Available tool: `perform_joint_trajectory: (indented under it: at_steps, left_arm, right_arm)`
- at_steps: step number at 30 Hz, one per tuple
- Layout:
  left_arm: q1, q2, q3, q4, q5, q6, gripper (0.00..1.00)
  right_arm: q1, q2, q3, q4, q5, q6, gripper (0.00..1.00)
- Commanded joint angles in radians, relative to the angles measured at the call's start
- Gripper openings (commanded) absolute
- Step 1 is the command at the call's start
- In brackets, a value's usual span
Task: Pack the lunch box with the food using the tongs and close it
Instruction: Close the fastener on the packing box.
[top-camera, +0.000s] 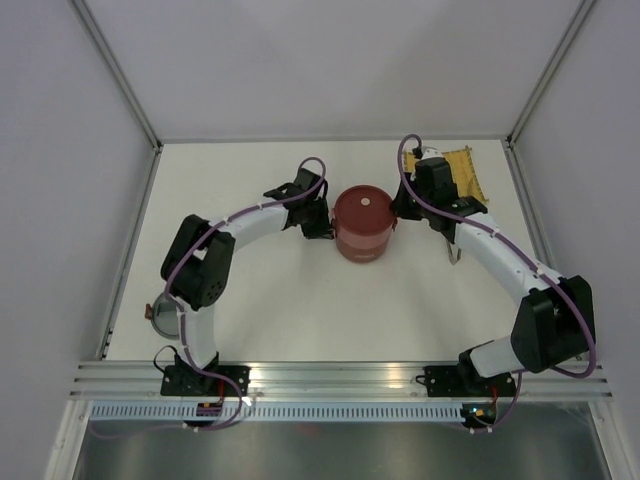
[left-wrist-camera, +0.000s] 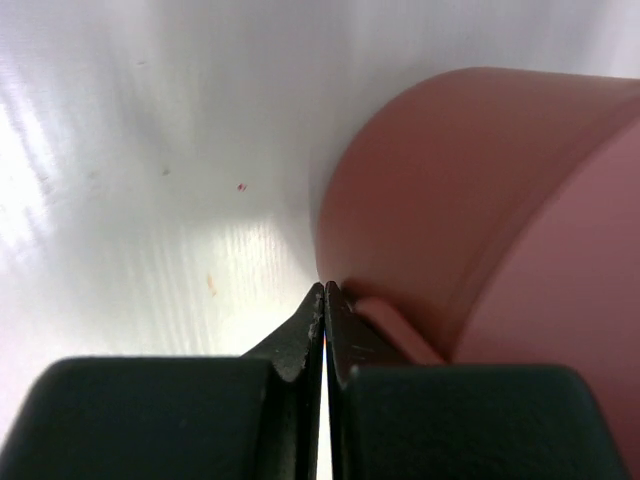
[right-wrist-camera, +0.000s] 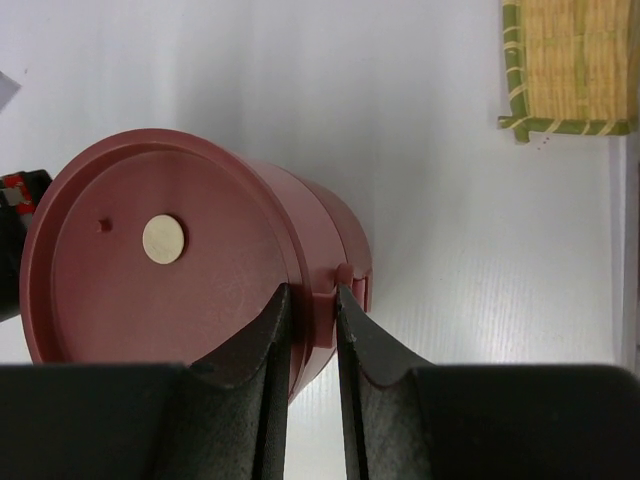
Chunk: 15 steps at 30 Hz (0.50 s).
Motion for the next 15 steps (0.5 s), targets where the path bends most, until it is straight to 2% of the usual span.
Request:
perform_joint_trajectory:
  at_steps: [1,9,15]
  left_arm:
    - [0.011,-0.127,-0.017,0.125,0.051,0.002,0.03]
    - [0.098,-0.228,-0.164,0.129,0.062,0.031,0.03]
    - [0.124,-0.239,-0.166,0.177,0.137,0.034,0.03]
  right_arm:
    - [0.057,0.099,-0.079,-0.242,-0.15,0.025,0.0]
    - [0.057,0.137,-0.01,-0.258,-0.135,0.015,0.0]
    - [0.056,0.151,0.003,-0.271,-0.123,0.016,0.0]
